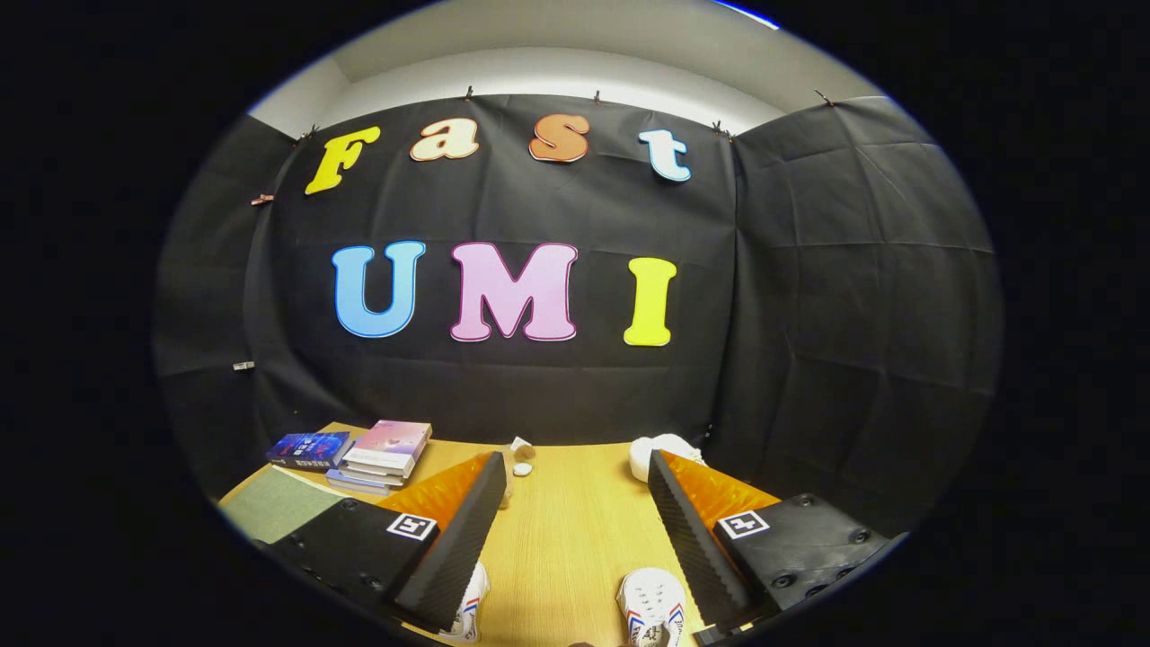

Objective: Open the storage box then place both shoes into the box .Put the left shoe in first, then the right shoe, with the right side of both shoes facing outward in a uniform manner.

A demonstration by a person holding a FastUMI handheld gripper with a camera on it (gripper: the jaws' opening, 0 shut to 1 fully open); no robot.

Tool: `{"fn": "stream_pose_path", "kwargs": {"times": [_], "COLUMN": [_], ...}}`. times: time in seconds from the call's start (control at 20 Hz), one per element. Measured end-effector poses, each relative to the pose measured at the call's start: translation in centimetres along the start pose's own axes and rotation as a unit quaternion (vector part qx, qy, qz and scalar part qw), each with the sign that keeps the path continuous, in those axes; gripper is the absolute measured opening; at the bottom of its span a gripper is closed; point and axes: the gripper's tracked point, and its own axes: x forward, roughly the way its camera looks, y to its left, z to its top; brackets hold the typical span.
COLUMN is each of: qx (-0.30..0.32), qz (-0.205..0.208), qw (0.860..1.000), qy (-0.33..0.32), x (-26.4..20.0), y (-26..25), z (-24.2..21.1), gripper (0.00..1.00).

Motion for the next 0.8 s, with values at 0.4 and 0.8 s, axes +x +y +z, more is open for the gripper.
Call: {"fn": "stream_pose_path", "kwargs": {"times": [0.4,0.8], "qx": [0.035,0.151], "qz": [0.011,0.144], "qw": [0.997,0.957], "qy": [0.063,0.202], "x": [0.6,-1.0], "y": [0.9,8.5], "z": [-3.6,-10.4], "gripper": [0.97,0.99]}}
